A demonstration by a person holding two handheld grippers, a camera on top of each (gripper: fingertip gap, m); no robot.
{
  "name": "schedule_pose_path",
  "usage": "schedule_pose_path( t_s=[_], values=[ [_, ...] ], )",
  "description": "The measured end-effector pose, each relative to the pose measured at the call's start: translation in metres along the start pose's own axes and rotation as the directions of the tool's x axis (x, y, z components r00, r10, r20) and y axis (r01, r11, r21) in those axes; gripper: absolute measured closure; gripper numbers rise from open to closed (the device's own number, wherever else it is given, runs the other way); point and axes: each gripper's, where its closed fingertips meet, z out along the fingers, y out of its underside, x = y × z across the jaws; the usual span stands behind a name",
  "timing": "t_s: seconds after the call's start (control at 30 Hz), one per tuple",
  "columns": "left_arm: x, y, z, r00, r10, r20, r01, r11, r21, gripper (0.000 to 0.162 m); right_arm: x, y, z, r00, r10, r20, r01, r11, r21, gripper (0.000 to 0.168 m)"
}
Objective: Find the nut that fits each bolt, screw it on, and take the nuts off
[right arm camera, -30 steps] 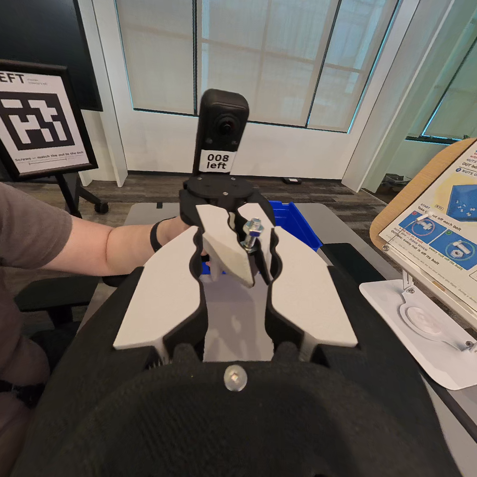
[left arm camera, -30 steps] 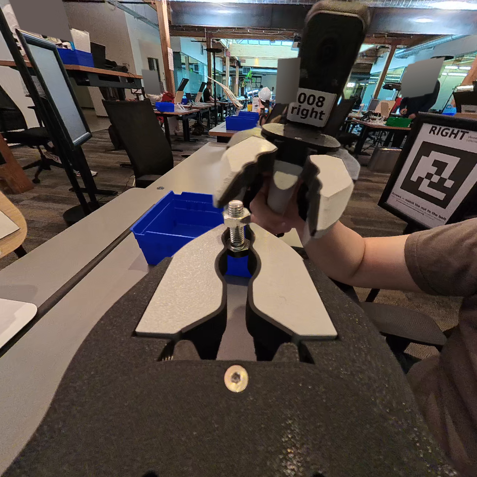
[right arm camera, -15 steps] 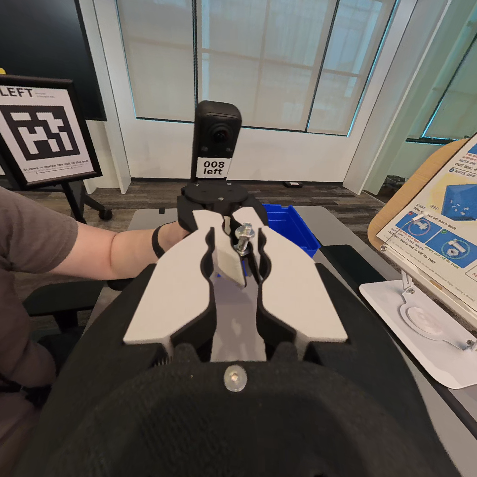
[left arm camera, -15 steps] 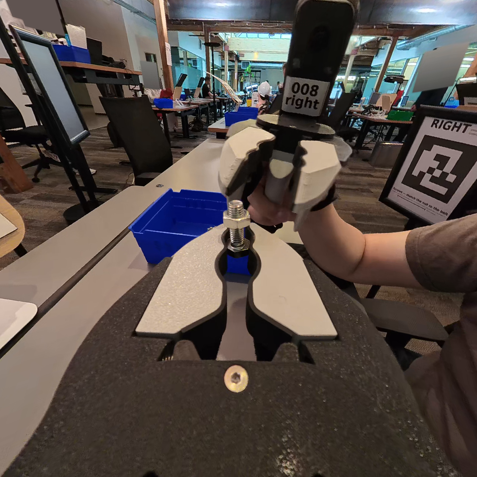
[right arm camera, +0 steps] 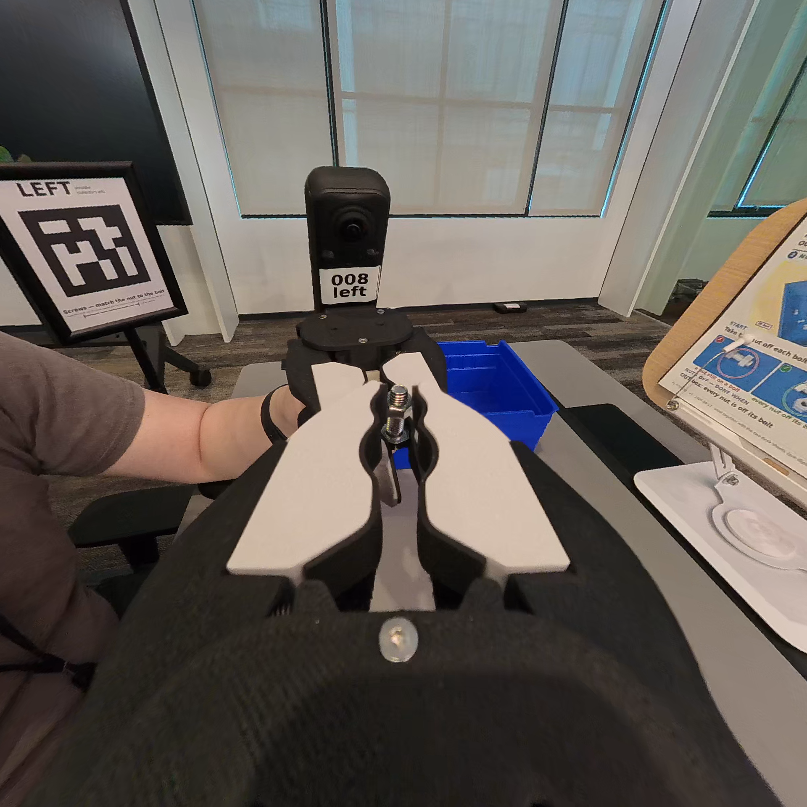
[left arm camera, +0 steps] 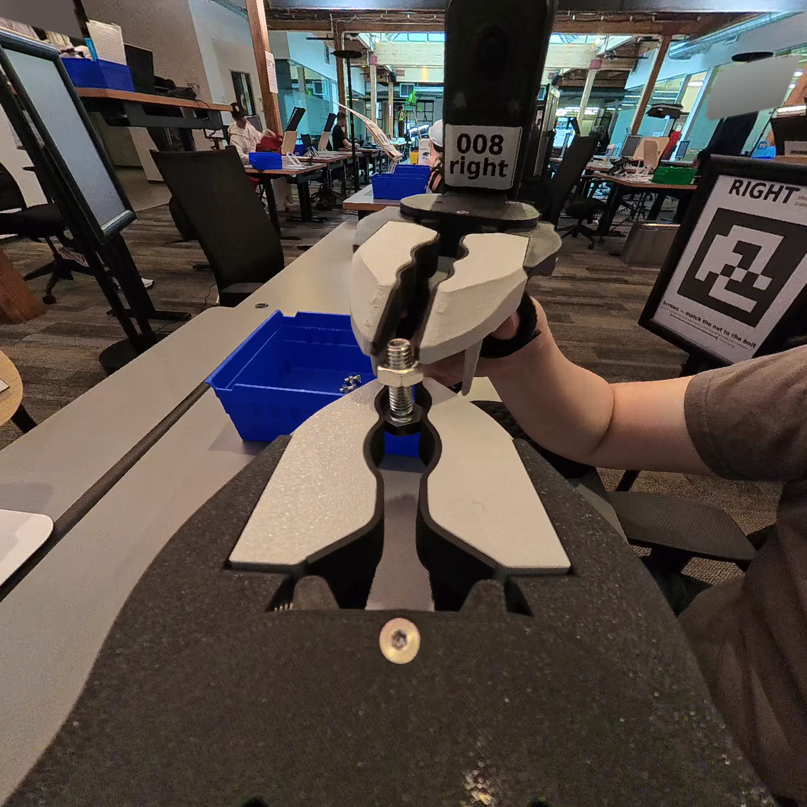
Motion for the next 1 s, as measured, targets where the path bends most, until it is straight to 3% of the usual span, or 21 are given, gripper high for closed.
schedule_pose_path(
  t_s=[0.4, 0.53, 1.0],
  values=[
    [0.0032, -0.0001, 0.0002, 1.0, 0.026, -0.013, -0.026, 1.0, 0.0, 0.151, -0.0023, 0.0016, -0.0008, 0.998, 0.043, 0.035, -0.043, 0.999, -0.007, 0.16],
    [0.0014, 0.0037, 0.0011, 0.999, 0.032, -0.003, -0.033, 0.999, -0.029, 0.142, 0.0006, 0.0012, -0.0041, 0.998, 0.057, 0.037, -0.056, 0.998, -0.007, 0.16],
    [0.0003, -0.0023, -0.0038, 0.999, 0.036, -0.003, -0.036, 0.999, 0.001, 0.147, 0.0013, -0.0011, -0.0087, 0.998, 0.042, 0.051, -0.042, 0.999, -0.002, 0.16]
  ],
)
